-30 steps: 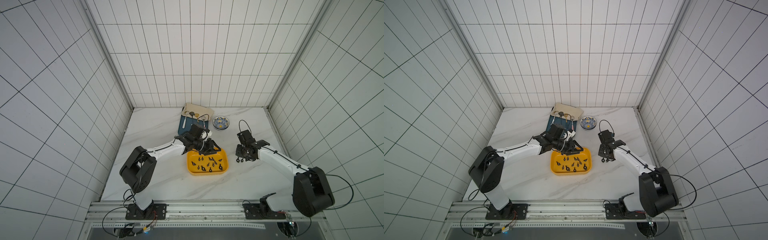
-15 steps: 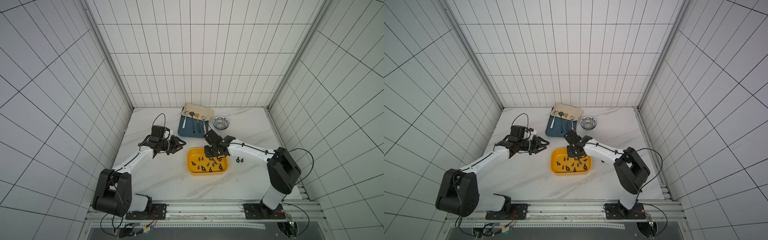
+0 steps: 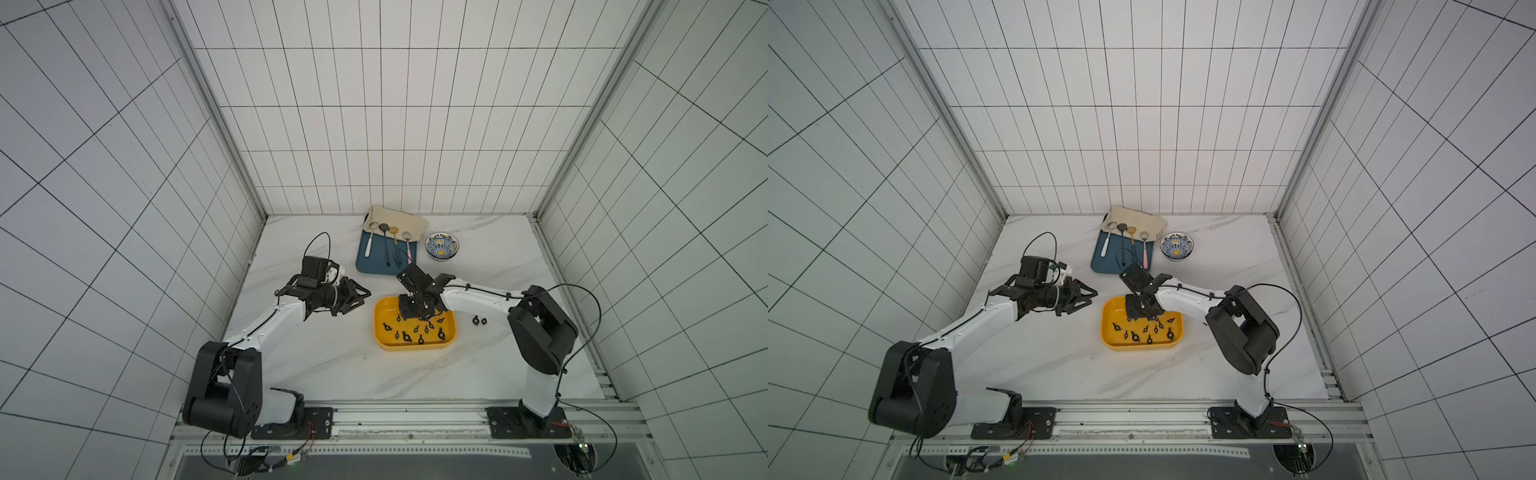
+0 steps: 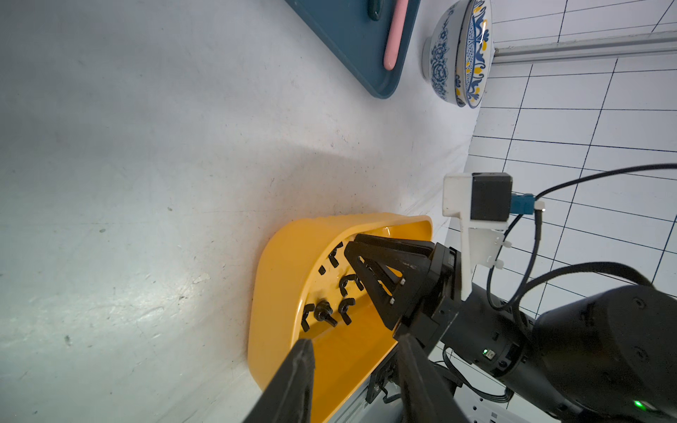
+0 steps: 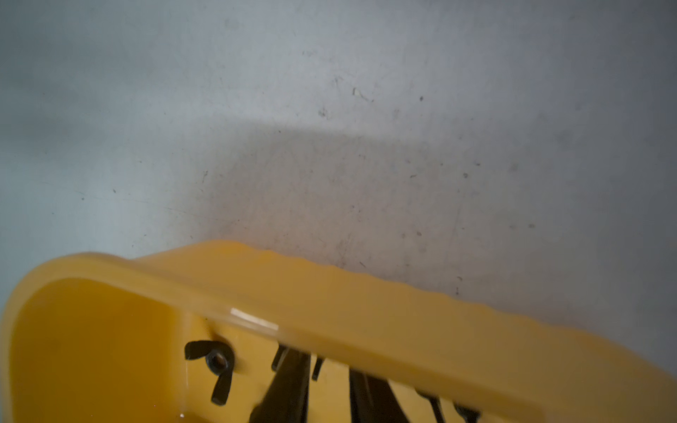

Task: Take out the wing nut from the storage box
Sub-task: Pick up the wing nut from the storage box.

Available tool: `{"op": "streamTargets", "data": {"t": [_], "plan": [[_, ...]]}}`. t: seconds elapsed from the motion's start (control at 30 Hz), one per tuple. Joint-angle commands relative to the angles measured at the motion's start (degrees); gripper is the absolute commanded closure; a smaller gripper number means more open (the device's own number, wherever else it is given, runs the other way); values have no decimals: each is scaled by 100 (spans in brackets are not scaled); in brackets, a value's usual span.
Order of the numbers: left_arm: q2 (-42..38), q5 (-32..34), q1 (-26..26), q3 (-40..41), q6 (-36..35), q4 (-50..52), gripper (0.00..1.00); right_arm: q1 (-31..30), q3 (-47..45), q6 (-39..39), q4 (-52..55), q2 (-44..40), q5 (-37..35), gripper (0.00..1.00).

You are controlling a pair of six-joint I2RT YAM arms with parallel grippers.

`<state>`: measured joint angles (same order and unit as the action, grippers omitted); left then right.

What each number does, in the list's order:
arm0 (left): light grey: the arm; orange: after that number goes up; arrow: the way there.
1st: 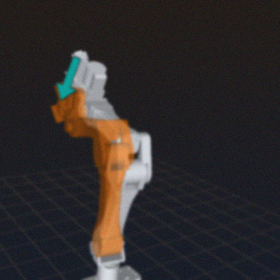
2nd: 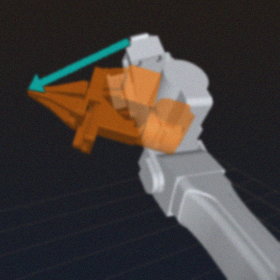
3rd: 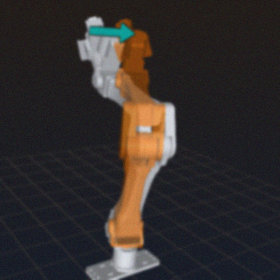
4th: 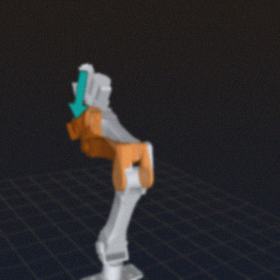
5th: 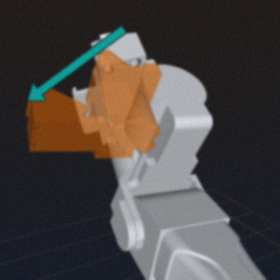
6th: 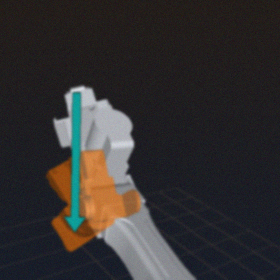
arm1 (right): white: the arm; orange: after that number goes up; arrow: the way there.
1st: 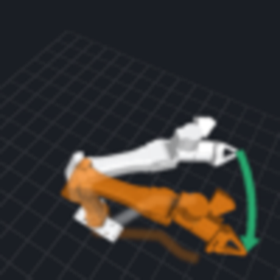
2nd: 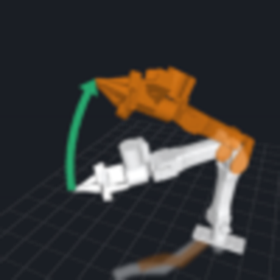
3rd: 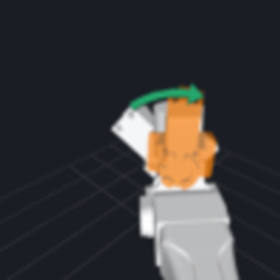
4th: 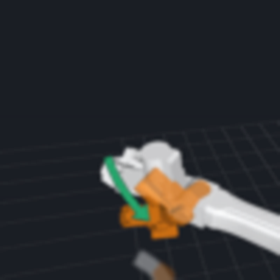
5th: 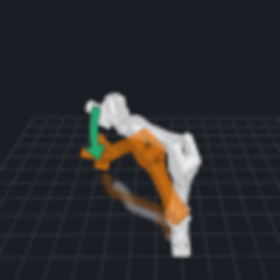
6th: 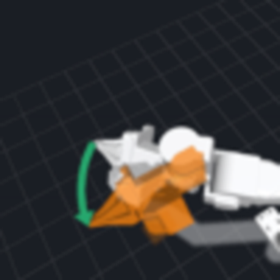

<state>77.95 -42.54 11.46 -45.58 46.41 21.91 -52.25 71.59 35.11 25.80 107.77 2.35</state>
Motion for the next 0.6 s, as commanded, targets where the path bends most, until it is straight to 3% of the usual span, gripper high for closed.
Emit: {"op": "streamTargets", "data": {"t": [0.0, 0.57], "plan": [[-112, -74, -13, 49, -141, -38, 59, -66, 241, 114, -24, 120, 2, 77], [-88, -73, -13, 67, -150, -47, 59, -65, 287, 136, -23, 339, -86, 81]]}}
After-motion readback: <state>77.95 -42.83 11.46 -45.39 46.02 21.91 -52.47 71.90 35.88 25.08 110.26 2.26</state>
